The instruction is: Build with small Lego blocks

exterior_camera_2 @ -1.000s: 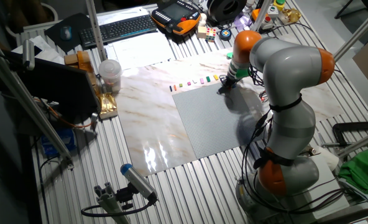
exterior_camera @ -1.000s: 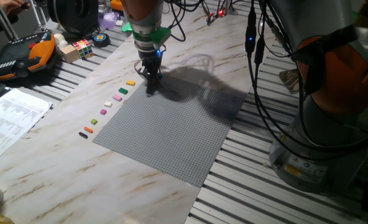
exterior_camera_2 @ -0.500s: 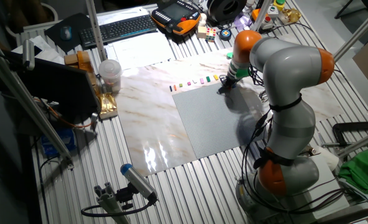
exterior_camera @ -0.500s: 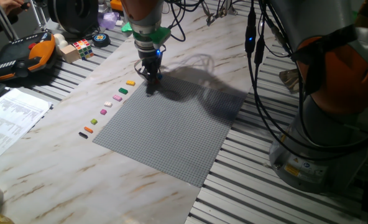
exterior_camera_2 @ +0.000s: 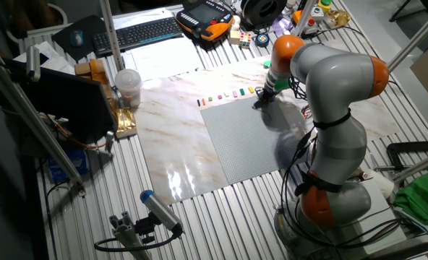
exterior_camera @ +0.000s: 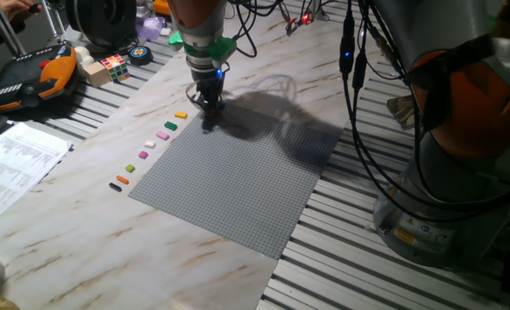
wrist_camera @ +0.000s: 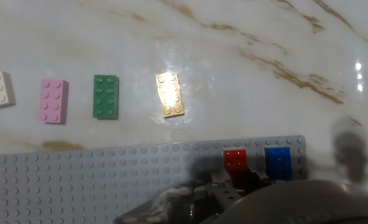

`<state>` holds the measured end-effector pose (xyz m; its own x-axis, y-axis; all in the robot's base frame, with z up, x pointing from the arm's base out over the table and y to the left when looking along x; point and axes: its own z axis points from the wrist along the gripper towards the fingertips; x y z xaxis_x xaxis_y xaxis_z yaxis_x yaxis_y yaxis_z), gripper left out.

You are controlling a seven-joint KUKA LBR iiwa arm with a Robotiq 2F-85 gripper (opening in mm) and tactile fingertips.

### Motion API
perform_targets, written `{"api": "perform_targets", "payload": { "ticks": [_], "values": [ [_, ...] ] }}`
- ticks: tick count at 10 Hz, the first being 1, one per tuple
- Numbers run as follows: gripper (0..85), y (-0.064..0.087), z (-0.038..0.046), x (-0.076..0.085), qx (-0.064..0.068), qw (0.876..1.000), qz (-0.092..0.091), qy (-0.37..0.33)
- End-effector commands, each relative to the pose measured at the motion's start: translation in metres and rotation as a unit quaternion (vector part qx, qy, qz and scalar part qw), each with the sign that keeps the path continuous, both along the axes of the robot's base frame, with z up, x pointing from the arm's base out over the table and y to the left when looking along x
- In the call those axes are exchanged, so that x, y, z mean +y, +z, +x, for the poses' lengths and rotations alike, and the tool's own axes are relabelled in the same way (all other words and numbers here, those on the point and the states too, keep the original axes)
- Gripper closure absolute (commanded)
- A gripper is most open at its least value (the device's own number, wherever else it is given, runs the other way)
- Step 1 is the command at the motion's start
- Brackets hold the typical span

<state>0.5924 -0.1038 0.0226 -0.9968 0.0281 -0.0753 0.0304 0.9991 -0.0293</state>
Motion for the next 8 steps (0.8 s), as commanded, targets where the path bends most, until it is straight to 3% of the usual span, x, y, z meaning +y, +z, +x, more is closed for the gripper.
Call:
{"api": "perform_targets", "payload": {
  "ticks": [1,7,8],
  "values": [
    [84.3,-0.0009,0.0,0.0004,0.0,1.0,-0.001,0.0],
    [84.3,-0.0012,0.0,0.0005,-0.001,1.0,-0.001,0.0],
    [78.7,-0.0011,0.0,0.0005,-0.001,1.0,0.001,-0.001]
  ]
}}
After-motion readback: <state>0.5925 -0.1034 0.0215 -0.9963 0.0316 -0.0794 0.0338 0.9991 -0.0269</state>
